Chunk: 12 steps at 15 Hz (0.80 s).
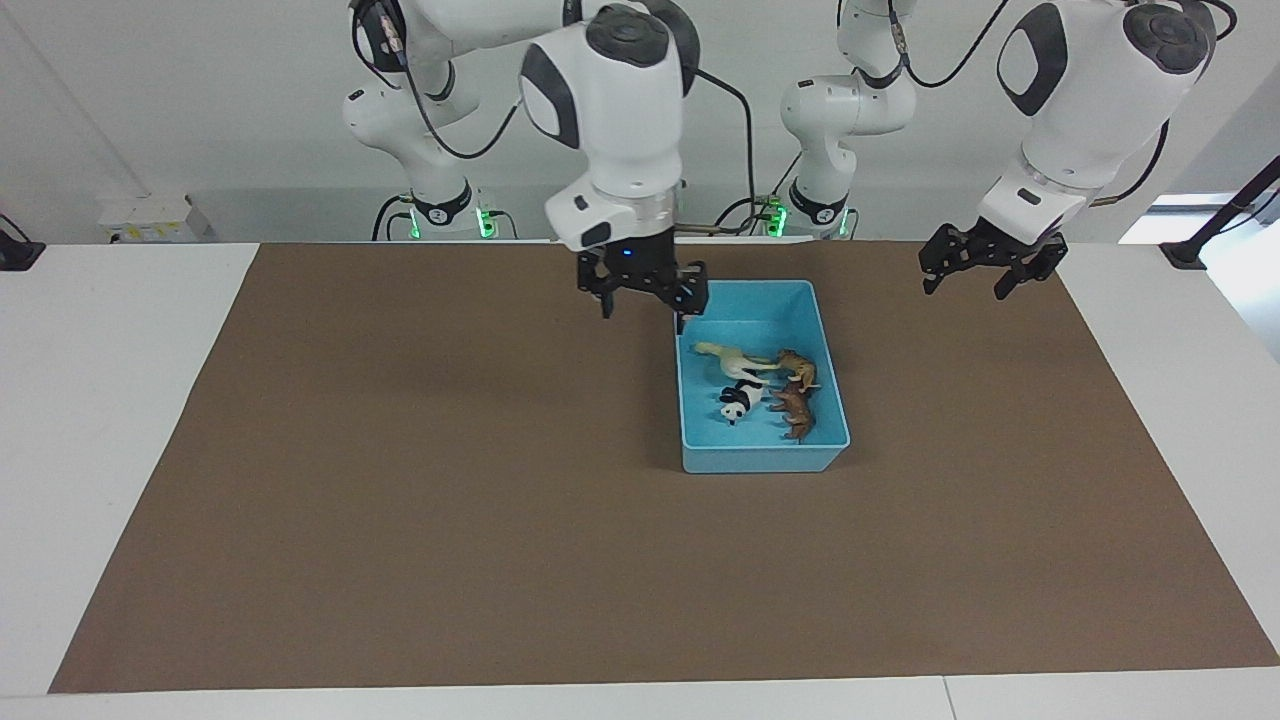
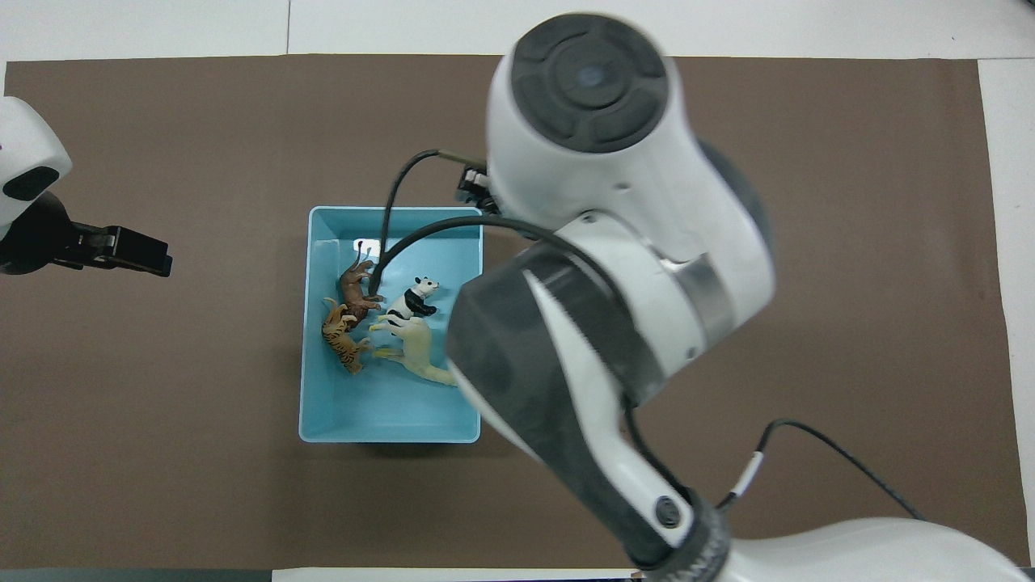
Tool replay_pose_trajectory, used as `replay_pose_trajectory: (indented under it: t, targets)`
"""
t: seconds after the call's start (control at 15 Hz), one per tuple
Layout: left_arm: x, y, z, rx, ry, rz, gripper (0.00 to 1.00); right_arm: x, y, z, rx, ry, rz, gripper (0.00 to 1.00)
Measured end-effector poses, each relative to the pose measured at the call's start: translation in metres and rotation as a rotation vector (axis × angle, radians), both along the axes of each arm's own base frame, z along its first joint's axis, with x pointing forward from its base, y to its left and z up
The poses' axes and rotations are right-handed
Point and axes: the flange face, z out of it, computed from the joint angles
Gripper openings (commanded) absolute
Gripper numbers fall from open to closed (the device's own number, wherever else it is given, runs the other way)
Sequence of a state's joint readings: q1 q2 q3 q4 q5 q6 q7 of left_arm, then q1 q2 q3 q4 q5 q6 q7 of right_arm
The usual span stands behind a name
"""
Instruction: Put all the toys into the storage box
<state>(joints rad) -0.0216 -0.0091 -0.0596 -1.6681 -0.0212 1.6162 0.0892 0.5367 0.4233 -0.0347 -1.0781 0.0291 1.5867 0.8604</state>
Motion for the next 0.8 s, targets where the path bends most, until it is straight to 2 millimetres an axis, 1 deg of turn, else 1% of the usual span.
replay_pose_trajectory:
  t: [0.07,0.2,0.4,0.53,0.6,0.67,0.73,0.8]
  targets:
    - [0.000,0.000,0.000,0.000,0.000,0.000,1.00,0.008,-0.029,0.011,-0.003,-0.006,0.014,1.00]
    - [0.001,0.002,-0.001,0.000,0.001,-0.002,1.00,0.026,-0.093,0.026,-0.014,-0.020,0.073,1.00]
    - [0.001,0.001,-0.001,-0.001,0.001,-0.004,1.00,0.044,-0.206,0.040,-0.047,-0.019,0.235,1.00]
    - [0.001,0.001,-0.001,-0.001,-0.002,-0.005,1.00,0.047,-0.279,0.047,-0.067,-0.028,0.325,1.00]
    - [0.001,0.001,0.000,-0.002,-0.005,-0.005,1.00,0.046,-0.307,0.050,-0.074,-0.029,0.354,1.00]
    - [0.002,0.001,0.000,-0.002,-0.010,-0.005,1.00,0.043,-0.328,0.053,-0.082,-0.027,0.369,1.00]
    - [0.002,0.001,0.001,-0.002,-0.016,-0.005,1.00,0.037,-0.344,0.056,-0.085,-0.016,0.369,1.00]
    - [0.003,0.001,0.002,-0.003,-0.023,-0.006,1.00,0.028,-0.357,0.060,-0.083,0.002,0.366,1.00]
